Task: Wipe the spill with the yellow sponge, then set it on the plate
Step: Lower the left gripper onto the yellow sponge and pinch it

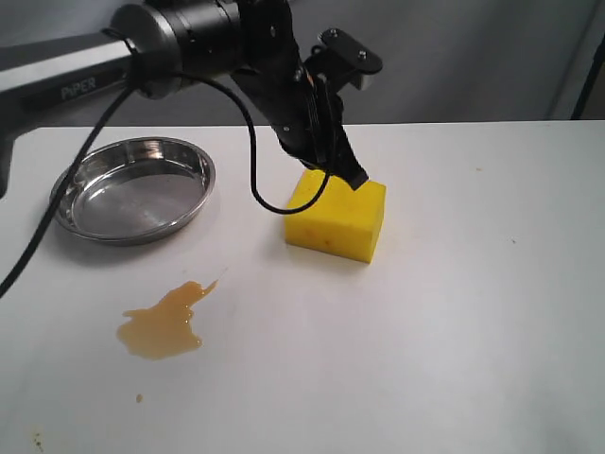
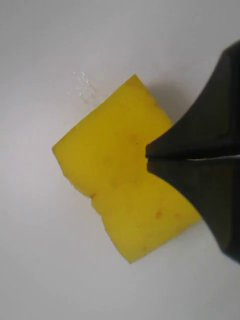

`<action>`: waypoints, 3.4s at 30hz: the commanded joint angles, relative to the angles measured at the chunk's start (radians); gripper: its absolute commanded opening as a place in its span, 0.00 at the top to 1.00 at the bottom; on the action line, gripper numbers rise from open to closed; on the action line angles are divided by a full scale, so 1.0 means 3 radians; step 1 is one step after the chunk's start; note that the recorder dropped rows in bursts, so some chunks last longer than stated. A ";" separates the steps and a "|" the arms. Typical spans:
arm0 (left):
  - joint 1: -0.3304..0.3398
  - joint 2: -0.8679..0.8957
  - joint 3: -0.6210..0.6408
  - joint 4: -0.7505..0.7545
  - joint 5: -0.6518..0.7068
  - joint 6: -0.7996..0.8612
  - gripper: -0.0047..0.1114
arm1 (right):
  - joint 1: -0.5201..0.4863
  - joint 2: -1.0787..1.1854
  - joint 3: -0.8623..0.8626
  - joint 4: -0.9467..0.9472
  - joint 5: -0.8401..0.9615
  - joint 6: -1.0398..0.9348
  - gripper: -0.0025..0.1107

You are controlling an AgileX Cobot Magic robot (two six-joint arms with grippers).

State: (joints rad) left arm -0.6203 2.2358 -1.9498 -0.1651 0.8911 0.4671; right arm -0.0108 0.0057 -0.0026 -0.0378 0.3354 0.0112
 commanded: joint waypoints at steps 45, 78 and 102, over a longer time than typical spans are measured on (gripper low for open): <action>0.0000 0.0310 -0.0036 -0.0143 -0.0630 -0.0136 0.06 | 0.0008 -0.0019 0.0009 0.0011 -0.0008 -0.0014 0.98; 0.0000 0.0477 -0.0036 -0.0415 -0.0885 -0.0271 0.06 | 0.0008 -0.0019 0.0009 0.0011 -0.0008 -0.0014 0.98; 0.0000 0.0779 -0.0030 -0.0368 -0.0875 -0.0333 0.30 | 0.0008 -0.0019 0.0009 0.0011 -0.0008 -0.0014 0.98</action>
State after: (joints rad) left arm -0.6203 2.4448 -1.9636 -0.2770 0.6040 0.3779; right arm -0.0108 0.0057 -0.0026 -0.0378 0.3354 0.0112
